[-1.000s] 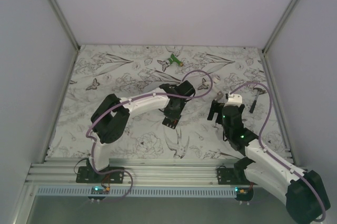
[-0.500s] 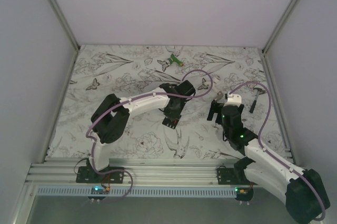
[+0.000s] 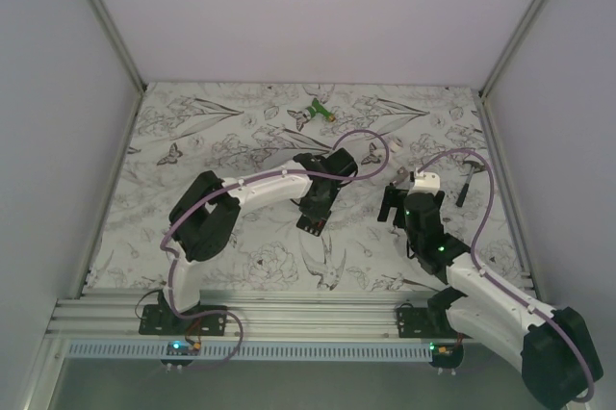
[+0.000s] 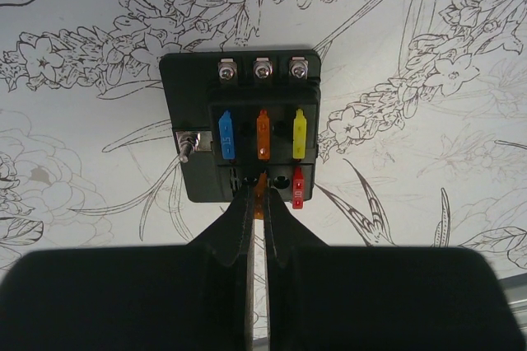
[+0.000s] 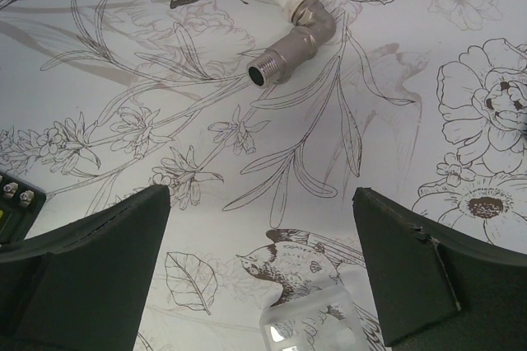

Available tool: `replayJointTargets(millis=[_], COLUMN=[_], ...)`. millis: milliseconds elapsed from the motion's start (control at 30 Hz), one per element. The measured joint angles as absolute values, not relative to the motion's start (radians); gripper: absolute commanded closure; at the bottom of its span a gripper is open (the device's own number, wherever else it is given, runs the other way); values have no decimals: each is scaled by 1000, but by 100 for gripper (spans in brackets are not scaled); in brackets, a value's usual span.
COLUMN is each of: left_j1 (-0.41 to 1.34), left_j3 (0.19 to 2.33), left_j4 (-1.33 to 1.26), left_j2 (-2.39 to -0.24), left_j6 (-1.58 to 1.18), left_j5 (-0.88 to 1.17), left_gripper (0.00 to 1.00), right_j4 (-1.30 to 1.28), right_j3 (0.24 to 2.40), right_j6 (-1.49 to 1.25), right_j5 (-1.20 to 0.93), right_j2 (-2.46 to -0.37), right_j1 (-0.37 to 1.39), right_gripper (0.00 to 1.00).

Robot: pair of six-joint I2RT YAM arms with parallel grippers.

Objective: Snap on the fuse box
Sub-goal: Install the fuse at the fuse box base.

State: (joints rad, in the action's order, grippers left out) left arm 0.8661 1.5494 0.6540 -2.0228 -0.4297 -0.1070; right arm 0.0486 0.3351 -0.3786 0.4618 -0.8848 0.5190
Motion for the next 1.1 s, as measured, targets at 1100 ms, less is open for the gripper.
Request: replayJointTargets(millis=[1100], left_j1=[849], left_j3=[1665], left_j4=[715], left_j2=[-2111], left_j6=[-426], left_j5=[-80], left_gripper=[100], right_j4=[50], right_j3=[348], right_j6=[-378], right_j5=[422], right_j2=[-963], right_j1=[518], right_gripper=[0])
